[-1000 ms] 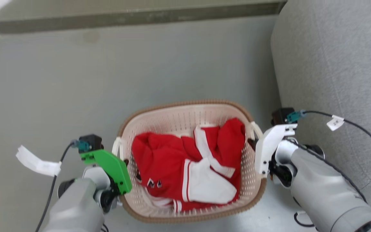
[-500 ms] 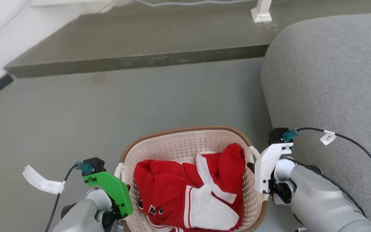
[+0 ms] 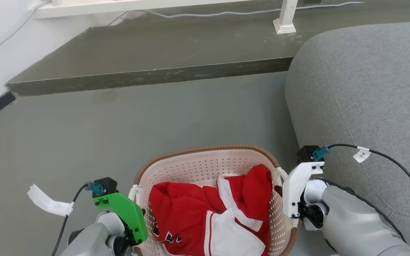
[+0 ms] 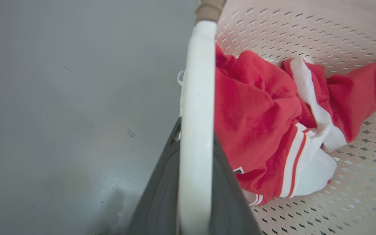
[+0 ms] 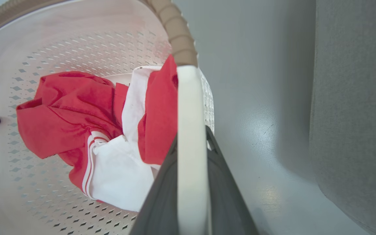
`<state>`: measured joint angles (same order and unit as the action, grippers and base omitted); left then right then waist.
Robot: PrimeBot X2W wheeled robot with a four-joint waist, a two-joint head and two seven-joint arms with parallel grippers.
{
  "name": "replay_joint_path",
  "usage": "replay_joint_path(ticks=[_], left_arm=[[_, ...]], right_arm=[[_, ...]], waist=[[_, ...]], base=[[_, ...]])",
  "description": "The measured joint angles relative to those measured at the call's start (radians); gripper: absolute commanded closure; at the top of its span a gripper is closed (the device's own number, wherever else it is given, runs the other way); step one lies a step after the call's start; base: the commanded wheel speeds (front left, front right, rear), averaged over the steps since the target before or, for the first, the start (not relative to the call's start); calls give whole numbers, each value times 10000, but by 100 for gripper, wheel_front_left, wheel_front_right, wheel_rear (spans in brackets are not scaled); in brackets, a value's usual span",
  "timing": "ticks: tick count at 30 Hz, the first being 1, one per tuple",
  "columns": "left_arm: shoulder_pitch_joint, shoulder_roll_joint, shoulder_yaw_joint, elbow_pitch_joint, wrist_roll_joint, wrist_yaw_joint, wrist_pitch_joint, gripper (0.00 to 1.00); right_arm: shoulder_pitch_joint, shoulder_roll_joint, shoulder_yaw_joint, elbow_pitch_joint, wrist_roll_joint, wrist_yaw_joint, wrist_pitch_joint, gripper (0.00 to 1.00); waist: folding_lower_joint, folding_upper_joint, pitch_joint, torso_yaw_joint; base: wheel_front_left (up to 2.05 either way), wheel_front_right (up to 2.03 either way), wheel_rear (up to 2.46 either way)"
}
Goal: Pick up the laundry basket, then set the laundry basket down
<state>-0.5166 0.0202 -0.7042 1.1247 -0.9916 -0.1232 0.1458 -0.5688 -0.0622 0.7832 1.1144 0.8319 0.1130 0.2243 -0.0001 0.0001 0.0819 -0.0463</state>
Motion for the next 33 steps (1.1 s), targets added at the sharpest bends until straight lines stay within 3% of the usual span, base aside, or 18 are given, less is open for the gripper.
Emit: replay_joint_path(ticks=[33], left_arm=[[42,44,-332,-4,-366,2,128,100]], right_arm=[[-3,-31,380,65,410,0,73,100]], waist=[[0,0,196,-40]], base=[[0,0,0]])
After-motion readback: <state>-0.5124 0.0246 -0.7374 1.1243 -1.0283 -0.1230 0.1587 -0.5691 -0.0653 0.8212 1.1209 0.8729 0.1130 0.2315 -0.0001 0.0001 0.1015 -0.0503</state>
